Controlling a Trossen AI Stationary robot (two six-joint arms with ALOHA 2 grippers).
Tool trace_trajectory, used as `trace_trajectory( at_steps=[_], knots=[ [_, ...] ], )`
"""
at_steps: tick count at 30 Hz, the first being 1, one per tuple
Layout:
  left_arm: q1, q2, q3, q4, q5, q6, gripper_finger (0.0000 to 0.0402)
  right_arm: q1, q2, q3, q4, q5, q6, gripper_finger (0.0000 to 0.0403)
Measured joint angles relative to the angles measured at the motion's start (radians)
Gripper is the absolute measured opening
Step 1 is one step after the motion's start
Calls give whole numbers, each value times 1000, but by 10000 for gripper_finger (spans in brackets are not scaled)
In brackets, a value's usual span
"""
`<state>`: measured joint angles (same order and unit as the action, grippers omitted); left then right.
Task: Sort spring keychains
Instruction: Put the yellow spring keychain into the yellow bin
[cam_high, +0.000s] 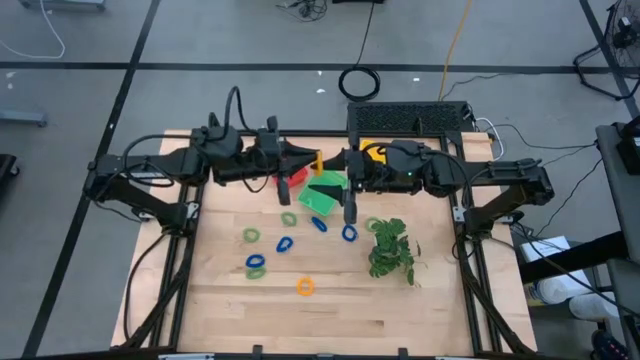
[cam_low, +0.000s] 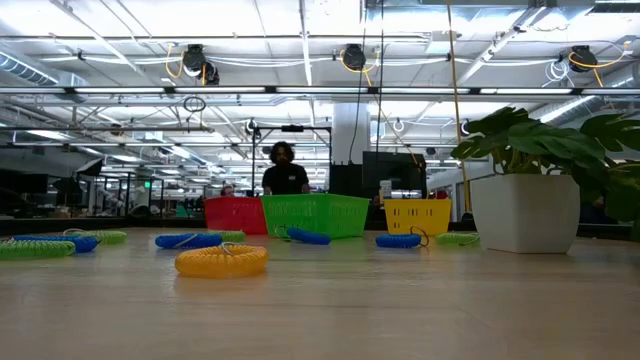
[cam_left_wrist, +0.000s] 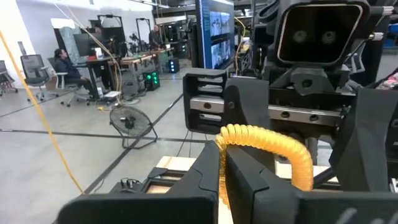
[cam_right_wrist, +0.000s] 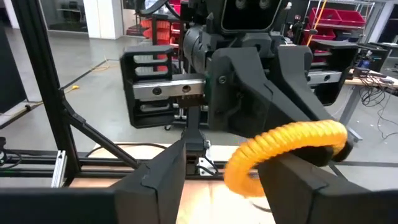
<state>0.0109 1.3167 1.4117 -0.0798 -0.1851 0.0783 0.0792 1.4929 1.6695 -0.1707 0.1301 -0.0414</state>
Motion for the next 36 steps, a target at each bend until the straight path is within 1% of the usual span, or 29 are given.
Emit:
trace_trajectory(
  at_steps=[2,4,6,9,10,14,19,24,29,31,34,36],
  knots=[
    [0,0,0,5,-1,-1,7,0,0,0,2,0,0,159],
    [0,0,0,6,1,-2,7,0,0,0,2,0,-1,133],
    [0,0,0,4,4,-6,7,0,0,0,1,1,-6,97],
    [0,0,0,3,33,-36,7,0,0,0,2,1,-23,28],
    [0,0,0,3,42,-42,11,0,0,0,2,0,-24,18],
    [0,0,-1,3,54,-67,40,-6,0,0,1,-5,29,9],
    [0,-10,-2,8,54,-115,71,-13,-18,0,-27,-26,26,4],
    [0,-46,-1,0,50,-154,102,-19,-72,2,-98,-25,29,2],
    [1,-89,-2,-27,61,-173,154,-19,-134,1,-222,-21,38,1],
    [1,-112,-2,-71,62,-193,176,-14,-153,1,-254,-19,52,1],
    [1,-133,-1,-102,74,-196,205,-2,-184,1,-360,-18,76,1],
    [1,-145,-3,-130,88,-196,220,10,-194,2,-416,12,99,0]
  ],
)
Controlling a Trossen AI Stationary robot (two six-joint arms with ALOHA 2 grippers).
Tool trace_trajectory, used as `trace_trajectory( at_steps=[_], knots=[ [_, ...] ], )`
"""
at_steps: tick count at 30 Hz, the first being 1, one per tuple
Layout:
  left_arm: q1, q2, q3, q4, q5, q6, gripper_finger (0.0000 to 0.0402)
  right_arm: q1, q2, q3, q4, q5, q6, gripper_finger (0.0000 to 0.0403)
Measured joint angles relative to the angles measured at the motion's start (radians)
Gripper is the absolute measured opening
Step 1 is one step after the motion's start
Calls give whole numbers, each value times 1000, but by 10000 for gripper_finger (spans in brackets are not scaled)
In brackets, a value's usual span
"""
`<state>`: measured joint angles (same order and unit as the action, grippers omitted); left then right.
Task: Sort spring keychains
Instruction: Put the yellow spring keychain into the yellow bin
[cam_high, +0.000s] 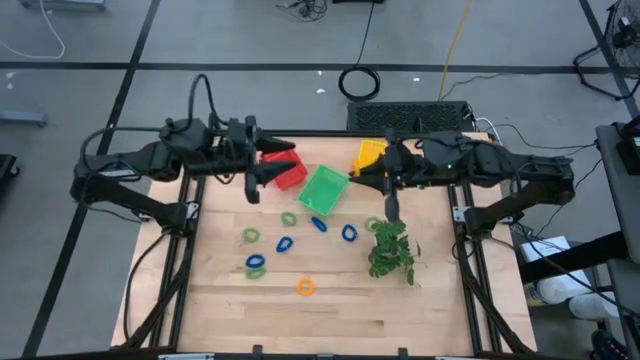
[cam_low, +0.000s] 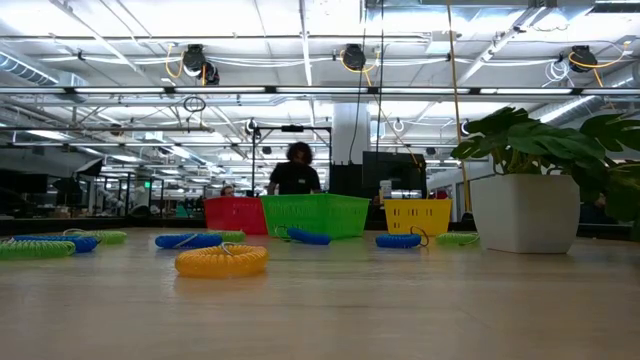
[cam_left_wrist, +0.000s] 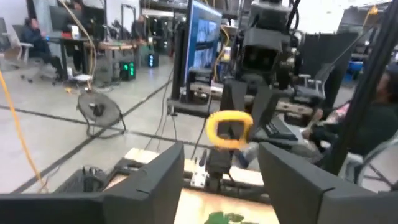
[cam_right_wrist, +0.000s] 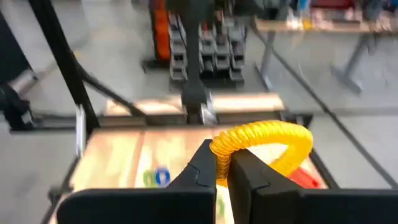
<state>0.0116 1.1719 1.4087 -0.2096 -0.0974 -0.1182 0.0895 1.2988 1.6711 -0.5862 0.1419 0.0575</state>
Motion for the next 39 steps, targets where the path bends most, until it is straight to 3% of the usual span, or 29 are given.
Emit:
trace_trajectory(
  at_steps=[12,19,26,39],
  knots=[
    [0,-25,1,-32,3,-22,244,44,21,57,-484,39,239,0],
    [0,-25,1,-33,1,-21,244,50,50,58,-686,-49,357,0],
    [0,-25,1,-34,0,-21,244,50,125,58,-804,-199,370,0],
    [0,-24,1,-34,1,-19,244,9,157,58,-837,-200,316,0]
  ],
)
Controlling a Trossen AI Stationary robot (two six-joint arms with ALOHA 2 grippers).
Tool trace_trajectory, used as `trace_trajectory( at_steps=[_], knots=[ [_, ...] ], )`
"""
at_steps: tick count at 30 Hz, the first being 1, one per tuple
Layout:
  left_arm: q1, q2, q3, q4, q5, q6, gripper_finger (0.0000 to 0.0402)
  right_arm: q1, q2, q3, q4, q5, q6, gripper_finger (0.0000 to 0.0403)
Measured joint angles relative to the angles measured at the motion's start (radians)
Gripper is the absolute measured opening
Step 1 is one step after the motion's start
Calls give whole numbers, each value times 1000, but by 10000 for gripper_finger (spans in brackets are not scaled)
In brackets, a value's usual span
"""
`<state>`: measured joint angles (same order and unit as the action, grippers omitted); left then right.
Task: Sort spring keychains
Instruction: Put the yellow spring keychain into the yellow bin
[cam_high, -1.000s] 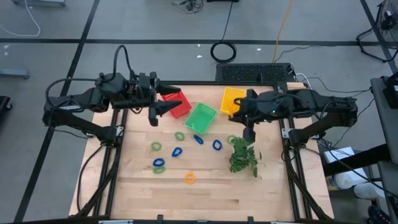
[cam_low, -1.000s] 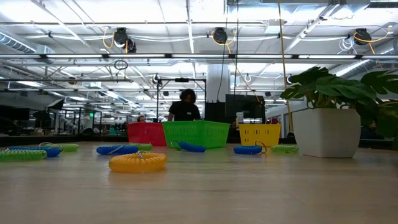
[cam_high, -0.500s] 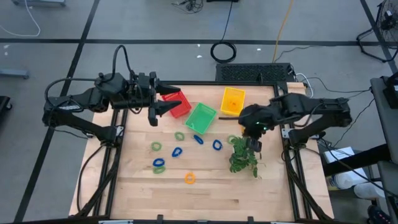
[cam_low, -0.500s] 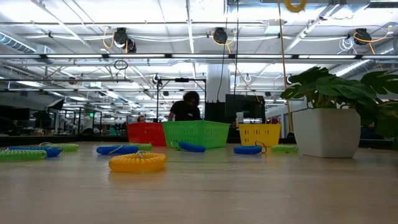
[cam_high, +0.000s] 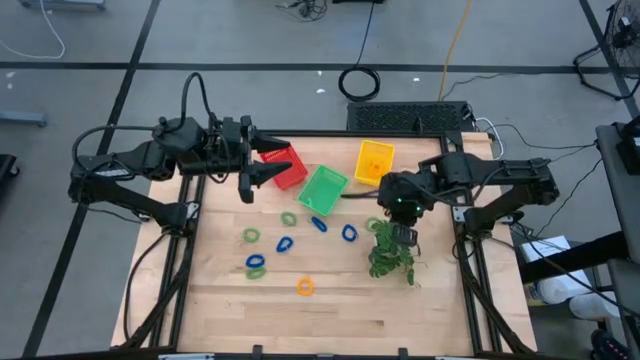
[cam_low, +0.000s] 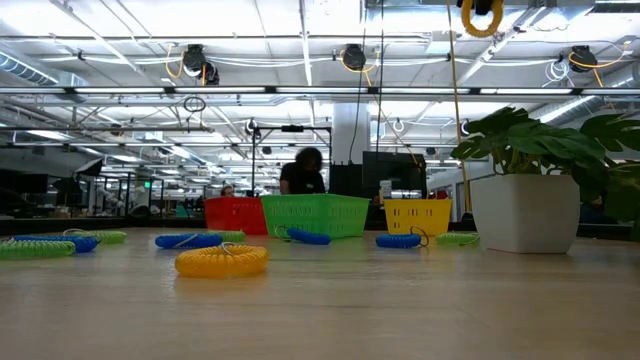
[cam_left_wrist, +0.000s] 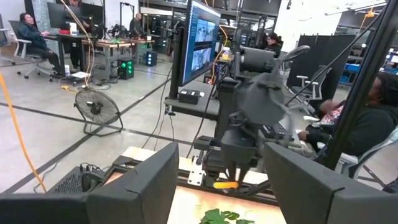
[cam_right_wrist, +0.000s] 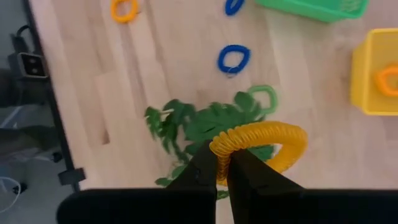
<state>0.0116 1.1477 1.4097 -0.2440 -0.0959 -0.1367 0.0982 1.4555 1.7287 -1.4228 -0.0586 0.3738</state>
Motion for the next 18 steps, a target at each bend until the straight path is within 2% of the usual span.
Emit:
trace_trajectory(
  at_steps=[6,18],
  knots=[
    [0,0,0,0,0,0,244,-121,2,0,-4,-48,-107,0],
    [0,0,0,1,1,-2,244,-403,67,0,-1,-51,-363,0]
  ],
)
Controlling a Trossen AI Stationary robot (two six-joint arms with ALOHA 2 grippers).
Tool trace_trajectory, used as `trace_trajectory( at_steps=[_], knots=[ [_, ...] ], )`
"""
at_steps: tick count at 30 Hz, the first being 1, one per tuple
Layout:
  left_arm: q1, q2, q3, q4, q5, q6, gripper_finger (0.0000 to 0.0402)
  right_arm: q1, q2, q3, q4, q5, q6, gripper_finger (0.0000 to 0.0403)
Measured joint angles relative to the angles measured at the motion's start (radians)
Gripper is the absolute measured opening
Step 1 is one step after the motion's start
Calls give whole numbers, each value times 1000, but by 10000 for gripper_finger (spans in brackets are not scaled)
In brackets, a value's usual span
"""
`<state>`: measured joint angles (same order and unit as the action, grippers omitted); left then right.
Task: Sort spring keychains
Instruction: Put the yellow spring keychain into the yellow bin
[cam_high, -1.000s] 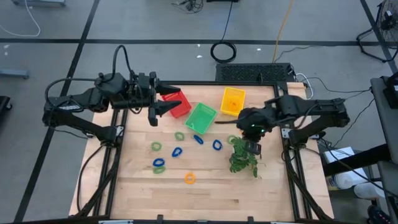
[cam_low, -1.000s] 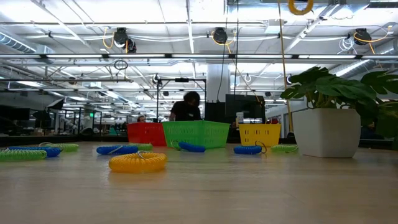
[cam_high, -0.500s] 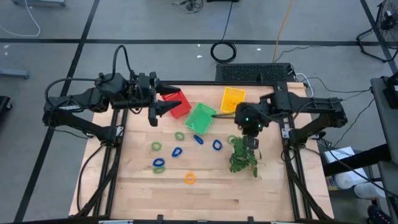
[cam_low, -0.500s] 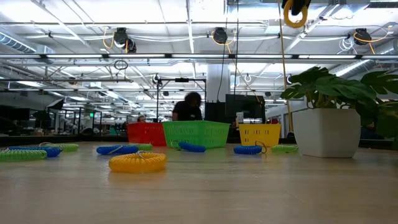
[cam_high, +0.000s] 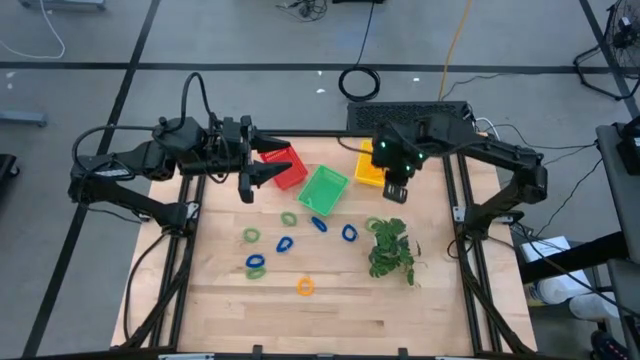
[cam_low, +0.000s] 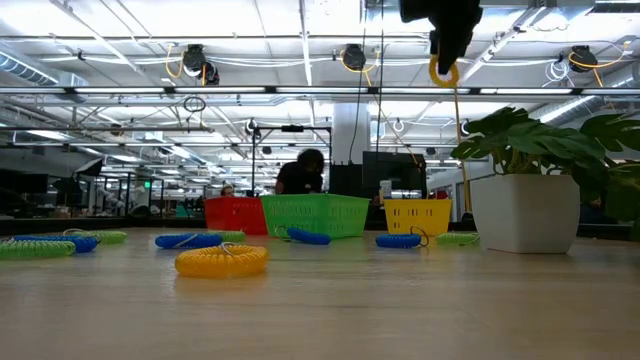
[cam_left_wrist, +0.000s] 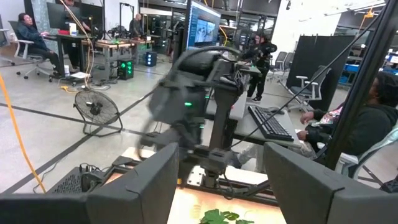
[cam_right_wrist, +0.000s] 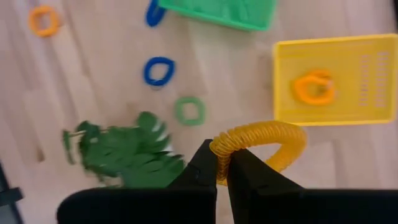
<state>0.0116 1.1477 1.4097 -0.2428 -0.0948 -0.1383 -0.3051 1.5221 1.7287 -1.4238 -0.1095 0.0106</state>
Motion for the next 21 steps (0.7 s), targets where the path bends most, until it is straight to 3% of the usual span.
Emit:
trace_trajectory(
  at_steps=[11,21],
  knots=[
    [0,0,0,0,0,-22,244,-223,18,22,58,25,-185,0],
    [0,0,0,-2,0,-29,244,-314,175,287,80,135,-349,0]
  ],
)
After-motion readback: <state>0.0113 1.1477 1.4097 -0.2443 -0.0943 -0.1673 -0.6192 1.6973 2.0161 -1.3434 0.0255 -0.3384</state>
